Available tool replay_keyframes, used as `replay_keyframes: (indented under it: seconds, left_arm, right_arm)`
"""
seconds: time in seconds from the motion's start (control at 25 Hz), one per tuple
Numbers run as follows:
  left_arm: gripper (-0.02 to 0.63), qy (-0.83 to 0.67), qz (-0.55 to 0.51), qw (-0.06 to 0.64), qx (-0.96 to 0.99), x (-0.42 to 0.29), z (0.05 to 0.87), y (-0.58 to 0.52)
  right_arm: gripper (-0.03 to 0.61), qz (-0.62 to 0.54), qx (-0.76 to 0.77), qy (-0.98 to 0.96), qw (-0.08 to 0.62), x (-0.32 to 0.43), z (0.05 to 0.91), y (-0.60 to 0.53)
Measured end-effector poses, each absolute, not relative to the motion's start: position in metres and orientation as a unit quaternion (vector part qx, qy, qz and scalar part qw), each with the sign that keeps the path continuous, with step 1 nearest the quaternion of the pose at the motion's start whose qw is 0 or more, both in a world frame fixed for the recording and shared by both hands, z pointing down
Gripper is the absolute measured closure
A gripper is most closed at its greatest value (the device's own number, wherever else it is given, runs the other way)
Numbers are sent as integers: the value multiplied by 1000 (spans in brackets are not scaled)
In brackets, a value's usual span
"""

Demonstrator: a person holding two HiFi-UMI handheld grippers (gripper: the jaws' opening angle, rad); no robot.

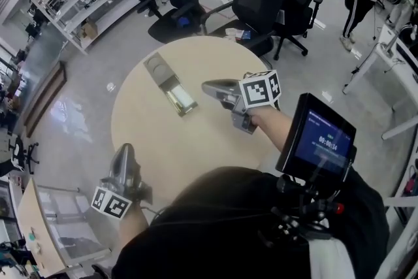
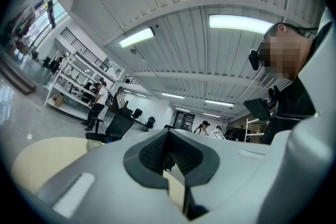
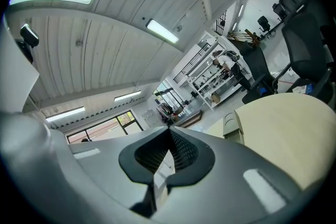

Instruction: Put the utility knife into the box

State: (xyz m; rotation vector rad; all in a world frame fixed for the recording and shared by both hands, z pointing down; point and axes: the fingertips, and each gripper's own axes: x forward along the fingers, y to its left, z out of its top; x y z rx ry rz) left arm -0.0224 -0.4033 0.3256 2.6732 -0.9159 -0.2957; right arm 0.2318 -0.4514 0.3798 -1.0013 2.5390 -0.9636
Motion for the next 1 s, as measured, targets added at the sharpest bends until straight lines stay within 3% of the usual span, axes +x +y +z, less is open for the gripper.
replay_keyframes:
  seconds: [0.48,1.0]
  left_arm:
    - [617,-303,-123,123,937,-104,304,-412]
    - [617,-294,-148,117,937,-98,297,-410]
  right_arm:
    - [566,-271,-379,876,125,167,344,-447]
    - [566,-206,-394,892,81,169,305,-444]
